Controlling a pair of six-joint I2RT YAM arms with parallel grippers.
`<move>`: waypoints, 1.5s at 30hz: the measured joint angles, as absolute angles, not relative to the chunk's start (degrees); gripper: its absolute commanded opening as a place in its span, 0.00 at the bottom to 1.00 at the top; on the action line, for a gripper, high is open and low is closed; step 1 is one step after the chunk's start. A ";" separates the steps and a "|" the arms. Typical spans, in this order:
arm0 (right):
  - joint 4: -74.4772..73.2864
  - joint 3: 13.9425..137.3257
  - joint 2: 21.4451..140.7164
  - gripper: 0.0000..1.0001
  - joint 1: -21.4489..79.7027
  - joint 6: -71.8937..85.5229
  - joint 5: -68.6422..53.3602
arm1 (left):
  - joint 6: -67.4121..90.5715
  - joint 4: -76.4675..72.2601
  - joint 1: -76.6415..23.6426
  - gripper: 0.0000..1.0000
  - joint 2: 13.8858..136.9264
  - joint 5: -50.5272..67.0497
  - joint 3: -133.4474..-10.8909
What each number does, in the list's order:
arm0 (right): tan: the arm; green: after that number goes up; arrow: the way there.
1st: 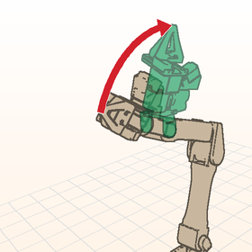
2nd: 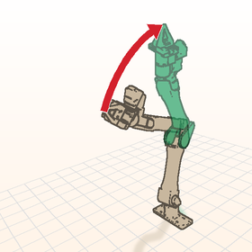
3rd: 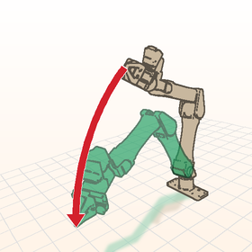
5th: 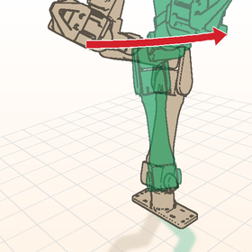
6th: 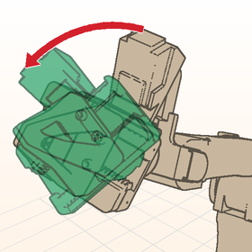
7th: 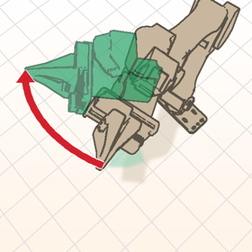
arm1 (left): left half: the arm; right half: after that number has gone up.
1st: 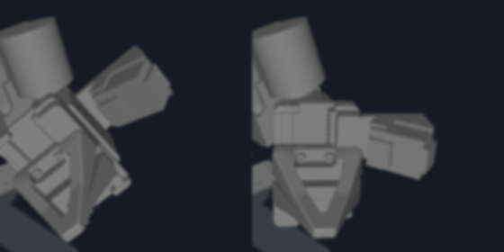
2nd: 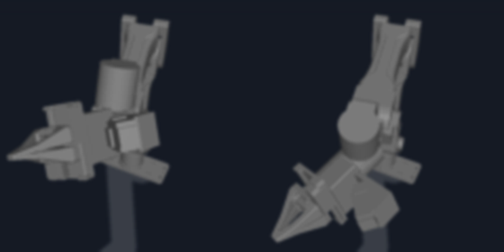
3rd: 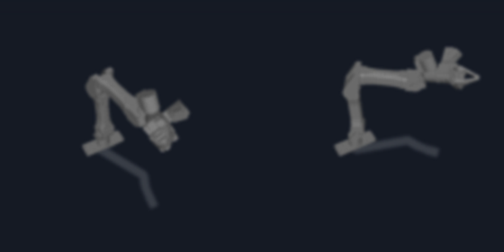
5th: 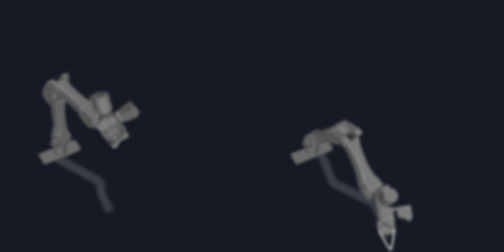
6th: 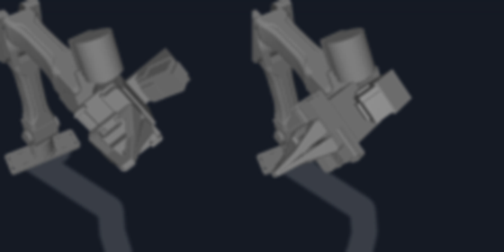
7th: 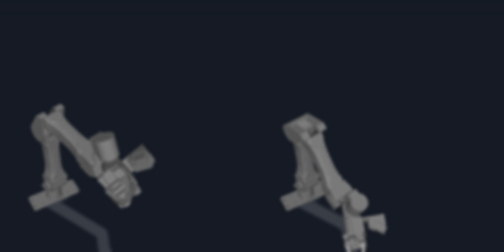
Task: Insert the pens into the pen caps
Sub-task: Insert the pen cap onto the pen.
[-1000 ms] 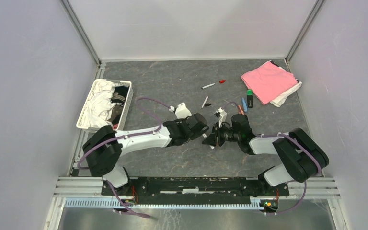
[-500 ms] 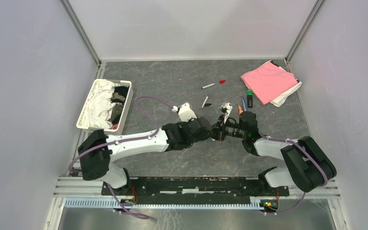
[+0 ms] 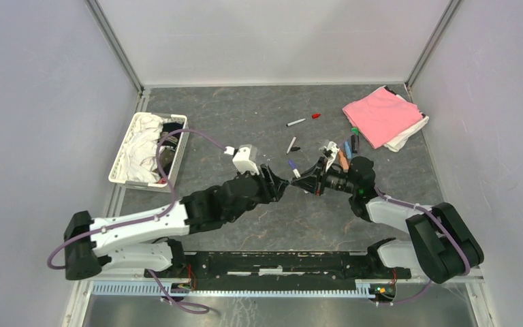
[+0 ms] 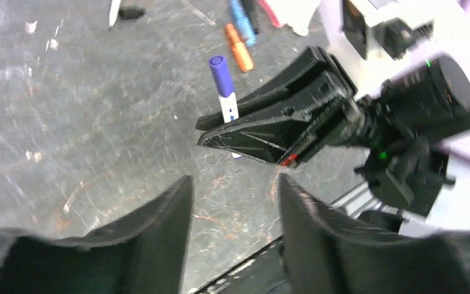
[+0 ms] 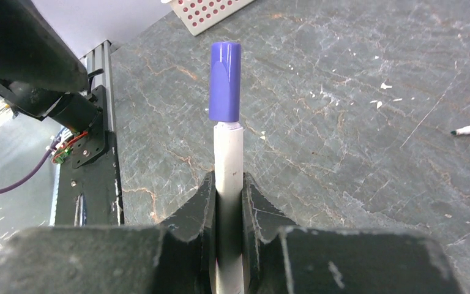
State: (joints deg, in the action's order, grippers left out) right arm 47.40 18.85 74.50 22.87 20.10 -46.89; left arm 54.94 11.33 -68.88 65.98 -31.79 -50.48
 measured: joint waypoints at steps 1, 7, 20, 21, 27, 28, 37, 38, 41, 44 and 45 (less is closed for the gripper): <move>47.59 18.85 74.17 0.00 22.59 20.08 -47.35 | 51.90 8.56 -68.90 0.75 63.59 -30.70 -48.29; 49.30 18.83 69.34 0.00 19.90 19.29 -52.12 | 37.93 -8.60 -67.29 0.80 57.58 -20.80 -40.49; 49.30 18.98 62.59 0.00 15.99 18.98 -60.20 | 35.00 -38.37 -54.76 0.94 63.51 -0.25 -35.40; 49.41 18.98 62.59 0.00 15.99 19.57 -60.62 | 35.11 -39.75 -54.76 0.92 64.58 0.10 -35.40; 50.52 18.98 62.74 0.00 15.92 21.98 -61.45 | 35.51 -45.65 -55.16 0.81 70.11 0.67 -35.40; 50.74 18.98 62.78 0.00 15.90 22.52 -61.49 | 35.51 -46.15 -55.33 0.77 70.72 0.62 -35.40; 53.30 18.98 63.44 0.00 15.84 25.56 -61.69 | 35.64 -48.23 -56.01 0.54 74.96 0.54 -36.95; 53.34 18.98 63.53 0.00 15.84 25.71 -61.67 | 35.64 -48.25 -56.01 0.53 75.33 0.54 -37.23; 53.47 18.98 63.59 0.00 15.84 25.96 -61.67 | 35.66 -48.40 -56.01 0.48 76.20 0.56 -37.91; 53.54 18.98 63.61 0.00 15.79 26.20 -61.69 | 35.68 -48.47 -56.01 0.45 76.38 0.56 -38.00; 53.56 18.98 63.61 0.00 15.77 26.28 -61.69 | 35.68 -48.51 -56.01 0.43 76.38 0.56 -38.00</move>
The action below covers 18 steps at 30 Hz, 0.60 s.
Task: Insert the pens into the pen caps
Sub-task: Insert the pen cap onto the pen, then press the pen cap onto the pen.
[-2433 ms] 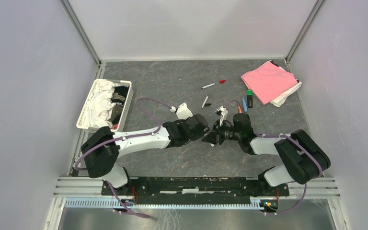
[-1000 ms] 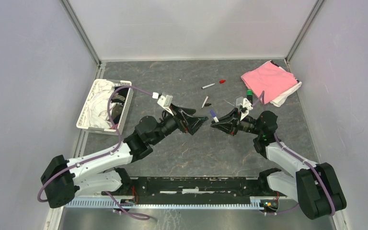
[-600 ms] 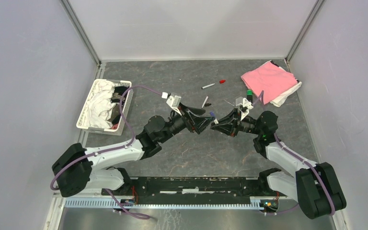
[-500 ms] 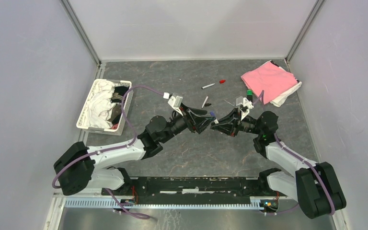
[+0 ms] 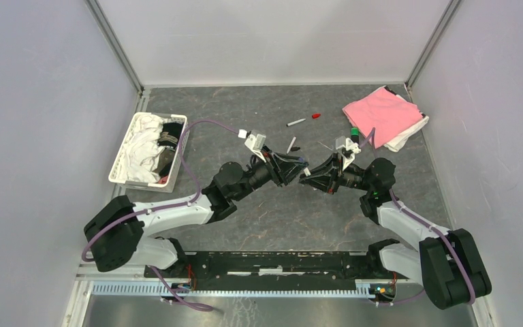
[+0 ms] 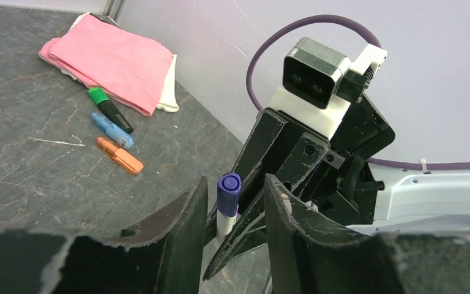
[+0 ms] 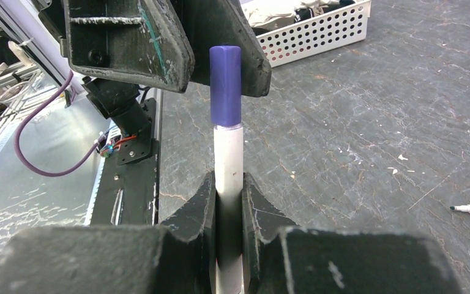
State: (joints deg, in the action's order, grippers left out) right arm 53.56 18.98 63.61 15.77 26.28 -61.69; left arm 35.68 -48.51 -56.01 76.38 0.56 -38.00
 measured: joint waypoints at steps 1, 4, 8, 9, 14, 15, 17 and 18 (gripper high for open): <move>53.56 18.98 63.61 0.00 15.75 26.33 -61.69 | 35.68 -48.51 -56.01 0.42 76.38 0.56 -38.02; 53.60 18.98 63.61 0.00 15.75 26.57 -61.69 | 35.70 -48.51 -56.01 0.37 76.58 0.56 -38.39; 53.98 18.98 63.70 0.00 15.75 26.76 -61.89 | 35.70 -48.29 -56.03 0.21 77.36 0.58 -39.42; 54.06 18.98 63.70 0.00 15.75 26.79 -61.93 | 35.73 -48.12 -56.01 0.17 77.60 0.58 -39.72; 55.09 18.98 63.70 0.00 15.59 27.94 -62.37 | 35.33 -45.87 -55.96 0.02 77.97 1.13 -41.45; 55.57 18.98 63.70 0.00 15.55 28.56 -62.43 | 35.09 -45.36 -55.94 0.02 77.97 1.48 -41.85; 56.49 18.94 63.70 0.00 15.33 29.67 -62.52 | 34.70 -44.58 -55.92 0.02 77.97 1.93 -42.50; 56.58 18.94 63.70 0.00 15.31 29.93 -62.54 | 34.68 -44.31 -55.90 0.02 77.97 2.09 -42.70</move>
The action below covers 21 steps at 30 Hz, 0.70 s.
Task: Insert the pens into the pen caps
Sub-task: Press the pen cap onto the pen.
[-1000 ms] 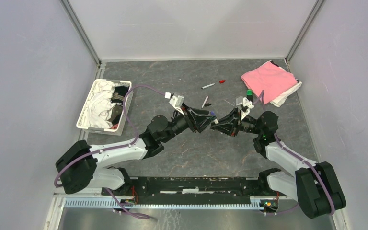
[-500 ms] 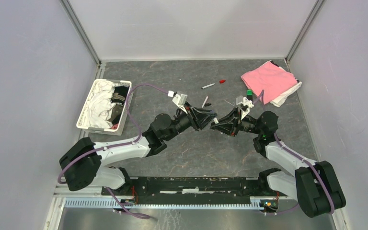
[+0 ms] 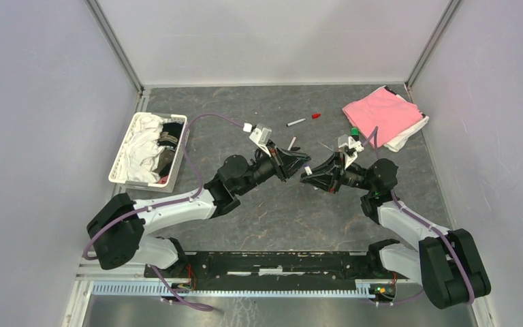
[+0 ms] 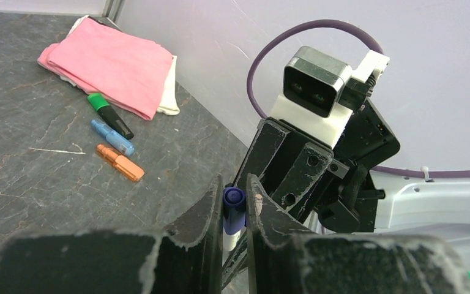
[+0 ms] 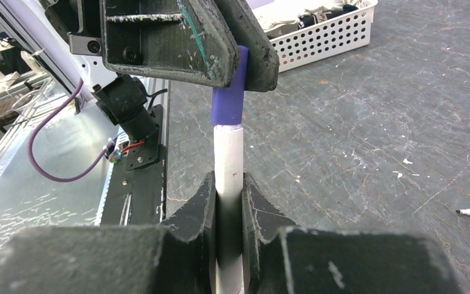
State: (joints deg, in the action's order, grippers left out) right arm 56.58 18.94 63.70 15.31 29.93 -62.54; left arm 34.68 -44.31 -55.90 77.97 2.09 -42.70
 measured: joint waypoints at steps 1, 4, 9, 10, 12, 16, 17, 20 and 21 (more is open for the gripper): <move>56.73 18.94 63.70 0.00 15.27 30.33 -62.54 | 34.68 -44.05 -55.83 0.02 77.97 2.24 -42.85; 56.31 18.94 63.70 0.00 15.27 30.63 -62.46 | 34.85 -43.51 -55.86 0.02 77.97 2.00 -43.00; 46.72 21.06 63.07 0.00 15.20 24.10 -61.73 | 35.11 -39.59 -57.60 0.02 78.59 -4.16 -44.36; 42.74 22.46 63.02 0.00 15.20 21.50 -61.36 | 35.09 -38.13 -58.04 0.02 78.85 -6.13 -45.19; 37.01 24.60 63.02 0.00 15.11 17.32 -60.73 | 35.09 -35.09 -58.74 0.02 79.24 -9.65 -46.94; 30.98 25.91 62.67 0.00 15.09 12.82 -59.53 | 35.14 -31.09 -60.18 0.02 79.96 -14.52 -48.80; 29.65 25.91 62.67 0.00 15.09 12.05 -59.40 | 35.14 -30.57 -60.69 0.02 80.23 -15.75 -48.86; 27.77 25.89 62.70 0.00 15.11 11.64 -59.68 | 35.14 -30.89 -62.06 0.02 80.75 -18.85 -48.47; 27.75 25.89 62.70 0.00 15.11 11.70 -59.83 | 35.14 -31.75 -62.39 0.02 80.75 -19.53 -48.01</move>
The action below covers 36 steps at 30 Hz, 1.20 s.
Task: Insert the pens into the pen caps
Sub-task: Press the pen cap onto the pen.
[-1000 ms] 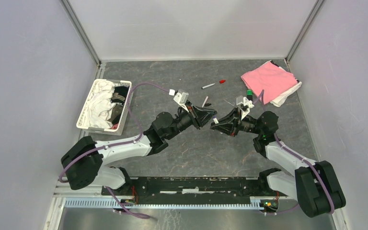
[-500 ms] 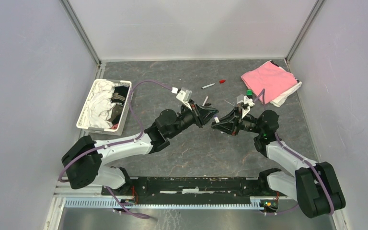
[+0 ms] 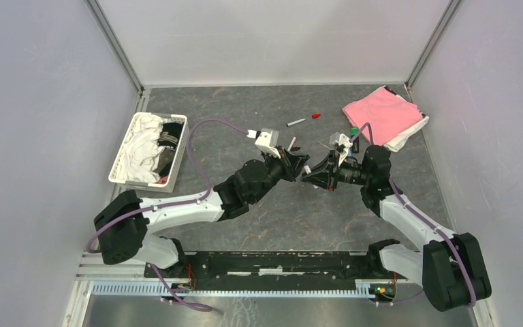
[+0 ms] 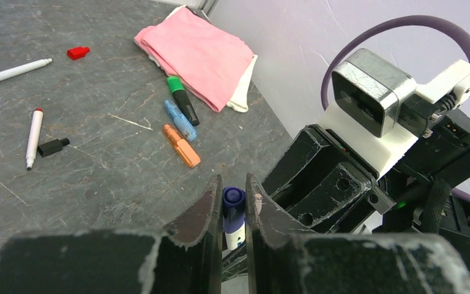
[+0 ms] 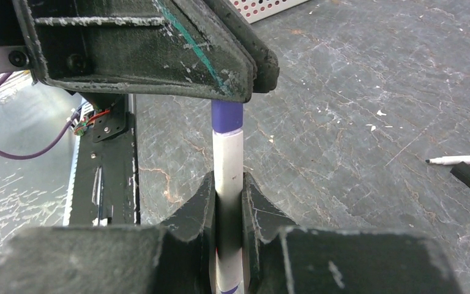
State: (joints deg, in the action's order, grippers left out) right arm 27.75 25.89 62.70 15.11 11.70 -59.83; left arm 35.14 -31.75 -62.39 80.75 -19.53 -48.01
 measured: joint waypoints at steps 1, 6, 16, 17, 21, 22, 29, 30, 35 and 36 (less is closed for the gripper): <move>27.75 25.89 62.70 0.00 15.11 11.84 -60.05 | 35.14 -32.51 -62.57 0.06 80.73 -19.94 -47.62; 29.39 25.52 62.74 0.00 15.11 13.19 -61.23 | 35.16 -34.89 -63.20 0.29 80.36 -21.17 -46.44; 35.18 25.47 62.74 0.00 15.59 14.94 -62.89 | 35.62 -34.79 -65.28 0.57 77.84 -21.34 -45.58; 35.77 25.47 62.74 0.00 15.68 15.18 -62.85 | 35.64 -34.68 -65.54 0.62 77.34 -21.26 -45.41; 37.21 25.47 62.78 0.00 15.68 15.97 -62.92 | 35.40 -34.22 -66.19 0.89 74.94 -20.64 -44.07; 37.63 25.47 62.83 0.00 15.68 16.27 -62.94 | 35.35 -34.15 -66.32 0.94 73.97 -20.62 -43.35; 42.00 24.34 63.09 0.00 15.70 18.72 -64.31 | 35.35 -34.72 -63.51 1.00 69.93 -16.62 -39.83; 42.59 24.16 63.18 0.00 15.70 19.05 -64.51 | 35.57 -35.48 -61.67 1.00 70.11 -14.20 -39.72; 43.79 24.08 63.42 0.00 15.90 19.90 -65.43 | 37.01 -40.73 -55.92 0.99 72.53 -5.76 -39.72; 43.97 24.08 63.46 0.00 15.94 19.94 -65.54 | 37.08 -41.80 -55.46 0.97 73.14 -4.14 -39.72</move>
State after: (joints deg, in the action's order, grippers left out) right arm 43.97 24.08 63.46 15.94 19.94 -65.54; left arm 37.08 -41.80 -55.46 73.14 -4.14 -39.72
